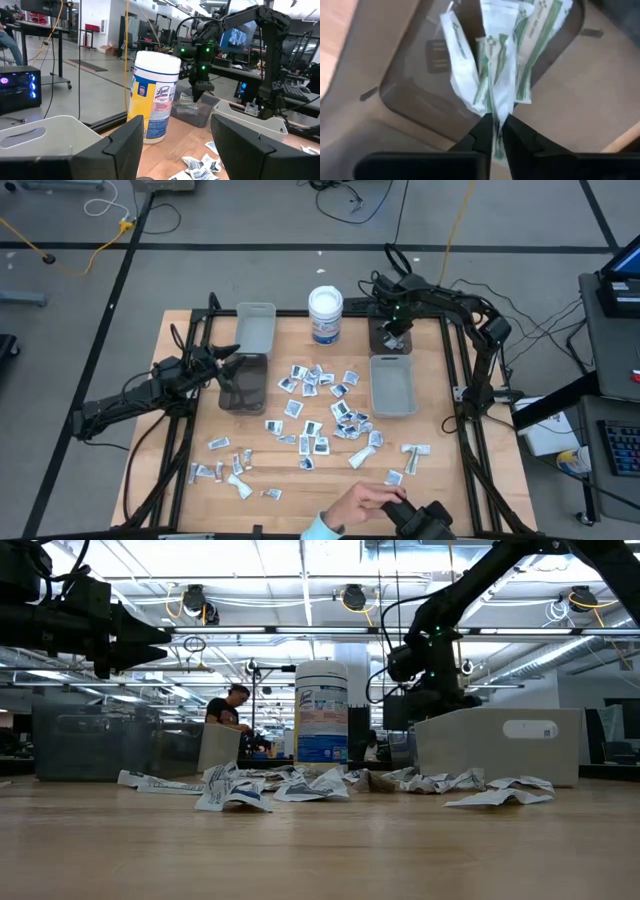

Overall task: Pick & Place First Aid Supplies
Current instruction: Put the green bandage into the right black bin

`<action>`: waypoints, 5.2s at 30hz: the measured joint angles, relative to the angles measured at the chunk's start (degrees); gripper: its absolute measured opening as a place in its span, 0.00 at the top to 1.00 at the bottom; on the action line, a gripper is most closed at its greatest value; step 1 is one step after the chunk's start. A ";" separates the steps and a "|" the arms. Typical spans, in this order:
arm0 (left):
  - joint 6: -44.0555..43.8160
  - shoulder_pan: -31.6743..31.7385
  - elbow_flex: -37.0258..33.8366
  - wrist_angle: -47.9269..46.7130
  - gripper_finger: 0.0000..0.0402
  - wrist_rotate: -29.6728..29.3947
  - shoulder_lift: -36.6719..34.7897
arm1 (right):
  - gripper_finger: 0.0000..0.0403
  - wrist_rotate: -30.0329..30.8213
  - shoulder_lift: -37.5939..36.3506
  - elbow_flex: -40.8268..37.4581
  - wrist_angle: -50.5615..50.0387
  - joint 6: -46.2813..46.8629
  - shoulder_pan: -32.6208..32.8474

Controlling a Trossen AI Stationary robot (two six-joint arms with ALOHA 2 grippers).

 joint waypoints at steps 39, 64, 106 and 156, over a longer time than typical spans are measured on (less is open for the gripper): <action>-0.01 0.01 0.00 0.00 0.41 0.00 -0.01 | 0.63 1.03 -30.50 -3.47 -20.33 -0.61 14.07; 0.00 0.00 0.00 -0.01 0.41 0.00 0.00 | 0.69 1.01 -38.60 -16.13 -13.85 49.62 64.93; 0.00 0.01 0.00 -0.02 0.41 0.01 -0.01 | 0.80 4.33 -21.14 -23.14 4.02 82.32 92.72; 0.00 -0.01 0.00 -0.02 0.41 0.01 -0.02 | 1.00 -9.63 -29.34 -41.29 29.34 83.16 89.88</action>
